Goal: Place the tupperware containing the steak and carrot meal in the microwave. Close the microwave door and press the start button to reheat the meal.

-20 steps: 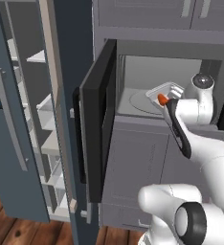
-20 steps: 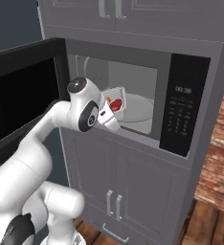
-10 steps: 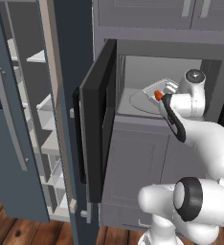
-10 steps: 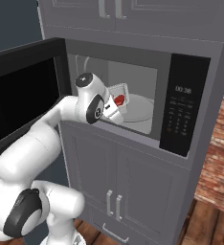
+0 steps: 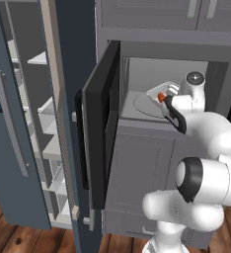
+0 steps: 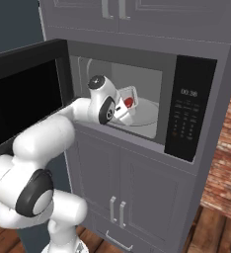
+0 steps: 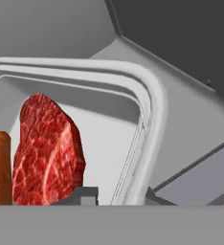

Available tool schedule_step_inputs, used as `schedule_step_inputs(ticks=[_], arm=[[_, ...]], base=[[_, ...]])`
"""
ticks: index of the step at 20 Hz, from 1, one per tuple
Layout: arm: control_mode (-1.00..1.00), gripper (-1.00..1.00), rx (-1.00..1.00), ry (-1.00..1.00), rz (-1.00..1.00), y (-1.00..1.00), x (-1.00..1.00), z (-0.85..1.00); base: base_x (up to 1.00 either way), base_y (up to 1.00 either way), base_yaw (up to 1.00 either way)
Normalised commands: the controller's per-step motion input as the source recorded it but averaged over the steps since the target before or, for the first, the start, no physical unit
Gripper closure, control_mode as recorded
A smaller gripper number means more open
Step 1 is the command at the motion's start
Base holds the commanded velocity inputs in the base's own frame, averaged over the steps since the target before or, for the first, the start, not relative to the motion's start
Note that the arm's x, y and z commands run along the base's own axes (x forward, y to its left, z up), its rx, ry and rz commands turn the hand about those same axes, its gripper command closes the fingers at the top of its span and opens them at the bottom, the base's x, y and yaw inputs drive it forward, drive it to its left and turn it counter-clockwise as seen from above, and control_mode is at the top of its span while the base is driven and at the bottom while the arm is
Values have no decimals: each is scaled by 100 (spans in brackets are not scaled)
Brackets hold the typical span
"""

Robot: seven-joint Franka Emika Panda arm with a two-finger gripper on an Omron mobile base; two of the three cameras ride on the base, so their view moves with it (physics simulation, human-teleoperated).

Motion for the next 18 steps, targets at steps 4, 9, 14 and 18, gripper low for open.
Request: schedule_step_inputs(ticks=[4, 9, 14, 18], arm=[[-100, 100, 0, 0, 0, -18, 39, -28], [-100, 100, 0, 0, 0, -15, 30, -27], [-100, 100, 0, 0, 0, -14, 27, -21], [-100, 100, 0, 0, 0, -13, 39, -7]], base=[[0, 0, 0], [0, 0, 0], [0, 0, 0], [0, 0, 0]])
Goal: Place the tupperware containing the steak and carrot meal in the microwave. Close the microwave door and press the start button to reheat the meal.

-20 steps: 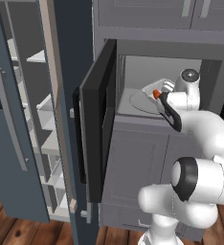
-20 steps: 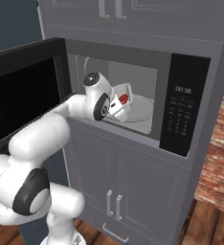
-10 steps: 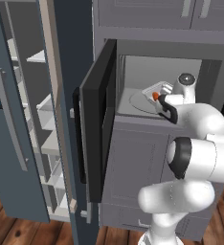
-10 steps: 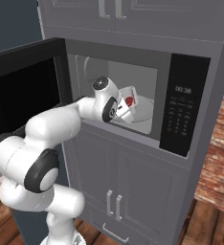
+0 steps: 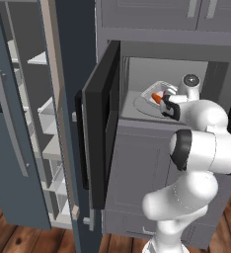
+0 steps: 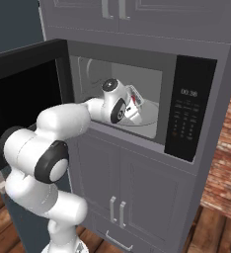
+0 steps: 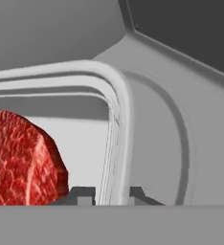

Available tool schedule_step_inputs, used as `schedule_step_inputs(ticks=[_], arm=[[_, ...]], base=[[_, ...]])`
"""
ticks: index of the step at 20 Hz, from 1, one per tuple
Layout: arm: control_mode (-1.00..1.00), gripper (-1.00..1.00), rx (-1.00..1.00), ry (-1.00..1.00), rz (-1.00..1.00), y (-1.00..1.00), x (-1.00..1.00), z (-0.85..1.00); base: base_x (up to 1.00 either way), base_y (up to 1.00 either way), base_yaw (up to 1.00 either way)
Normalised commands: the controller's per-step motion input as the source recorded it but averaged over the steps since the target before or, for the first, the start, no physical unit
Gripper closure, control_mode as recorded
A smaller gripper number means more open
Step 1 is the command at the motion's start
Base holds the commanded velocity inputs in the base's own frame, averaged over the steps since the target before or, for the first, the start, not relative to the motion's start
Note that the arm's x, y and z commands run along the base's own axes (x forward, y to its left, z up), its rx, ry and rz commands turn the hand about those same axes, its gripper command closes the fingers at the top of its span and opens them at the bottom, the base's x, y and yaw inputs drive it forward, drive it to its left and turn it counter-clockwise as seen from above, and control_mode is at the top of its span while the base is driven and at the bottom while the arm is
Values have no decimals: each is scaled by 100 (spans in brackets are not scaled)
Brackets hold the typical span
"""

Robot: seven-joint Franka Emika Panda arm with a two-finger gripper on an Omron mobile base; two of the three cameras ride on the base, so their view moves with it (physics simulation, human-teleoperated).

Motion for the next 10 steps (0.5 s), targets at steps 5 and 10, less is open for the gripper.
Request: schedule_step_inputs(ticks=[5, 10], arm=[[-100, -100, 0, 0, 0, -7, 31, -6], [-100, -100, -2, -2, 0, 0, 0, -6]], base=[[0, 0, 0], [0, 0, 0]])
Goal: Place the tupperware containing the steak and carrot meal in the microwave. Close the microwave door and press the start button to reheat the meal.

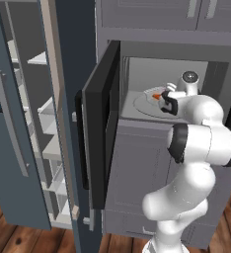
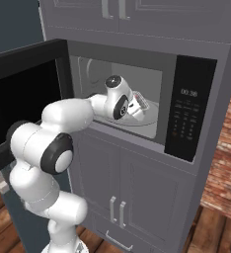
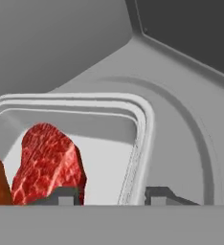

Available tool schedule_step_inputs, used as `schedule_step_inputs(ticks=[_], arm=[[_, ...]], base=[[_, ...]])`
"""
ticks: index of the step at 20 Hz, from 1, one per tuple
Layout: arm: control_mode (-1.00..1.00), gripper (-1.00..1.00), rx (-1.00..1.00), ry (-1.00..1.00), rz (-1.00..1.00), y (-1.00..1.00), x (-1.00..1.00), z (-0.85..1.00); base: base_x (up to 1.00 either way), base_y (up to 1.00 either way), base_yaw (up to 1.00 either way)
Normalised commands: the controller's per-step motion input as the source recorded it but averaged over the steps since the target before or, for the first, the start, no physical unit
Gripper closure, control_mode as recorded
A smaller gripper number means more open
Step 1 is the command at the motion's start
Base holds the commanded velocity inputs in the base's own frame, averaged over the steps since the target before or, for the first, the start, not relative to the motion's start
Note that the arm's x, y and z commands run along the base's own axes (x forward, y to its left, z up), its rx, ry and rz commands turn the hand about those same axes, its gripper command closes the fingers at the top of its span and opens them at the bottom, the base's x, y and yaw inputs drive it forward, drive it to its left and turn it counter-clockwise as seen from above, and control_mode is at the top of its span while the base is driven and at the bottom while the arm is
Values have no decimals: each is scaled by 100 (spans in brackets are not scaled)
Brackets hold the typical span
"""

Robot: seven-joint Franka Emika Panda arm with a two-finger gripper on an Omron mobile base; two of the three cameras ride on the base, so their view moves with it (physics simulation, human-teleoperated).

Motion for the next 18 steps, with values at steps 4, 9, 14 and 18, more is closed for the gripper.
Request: schedule_step_inputs(ticks=[4, 9, 14, 18], arm=[[-100, -100, -7, -14, 0, 0, -42, -1], [-100, -100, -8, -15, 4, 8, -88, 15], [-100, -100, -7, -1, 17, 24, -100, 20], [-100, -100, -18, 0, 20, 38, -100, 53]], base=[[0, 0, 0], [0, 0, 0], [0, 0, 0], [0, 0, 0]])
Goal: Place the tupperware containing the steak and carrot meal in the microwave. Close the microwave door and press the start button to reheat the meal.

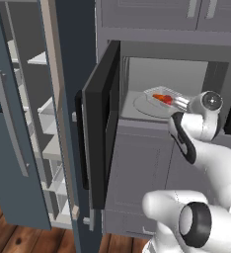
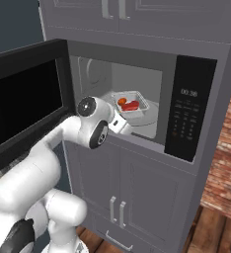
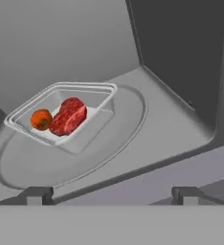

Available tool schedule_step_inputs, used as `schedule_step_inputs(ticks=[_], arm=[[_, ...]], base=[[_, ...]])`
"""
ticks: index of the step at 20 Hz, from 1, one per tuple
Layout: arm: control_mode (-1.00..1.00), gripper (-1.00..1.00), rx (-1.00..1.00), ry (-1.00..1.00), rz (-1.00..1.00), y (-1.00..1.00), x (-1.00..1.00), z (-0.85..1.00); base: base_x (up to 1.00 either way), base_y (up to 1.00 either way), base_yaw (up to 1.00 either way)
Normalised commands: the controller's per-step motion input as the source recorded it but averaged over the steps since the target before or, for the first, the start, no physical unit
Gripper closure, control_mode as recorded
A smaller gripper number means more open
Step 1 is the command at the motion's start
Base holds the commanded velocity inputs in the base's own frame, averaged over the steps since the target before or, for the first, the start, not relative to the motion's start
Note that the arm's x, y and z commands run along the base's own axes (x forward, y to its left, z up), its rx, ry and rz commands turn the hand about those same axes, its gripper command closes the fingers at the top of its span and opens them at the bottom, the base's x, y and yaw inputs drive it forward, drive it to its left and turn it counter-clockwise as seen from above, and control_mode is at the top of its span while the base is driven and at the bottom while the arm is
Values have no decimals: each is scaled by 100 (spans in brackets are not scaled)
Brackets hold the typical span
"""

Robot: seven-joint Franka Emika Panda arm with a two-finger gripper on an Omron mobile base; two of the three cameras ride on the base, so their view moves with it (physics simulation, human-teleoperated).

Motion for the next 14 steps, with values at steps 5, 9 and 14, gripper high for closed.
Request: schedule_step_inputs(ticks=[5, 9, 14], arm=[[-100, -100, -9, 0, 24, 25, -100, 94], [-100, -100, -8, 4, 21, 27, -100, 100], [-100, -100, -12, 12, 18, 36, -100, 94]], base=[[0, 0, 0], [0, 0, 0], [0, 0, 0]])
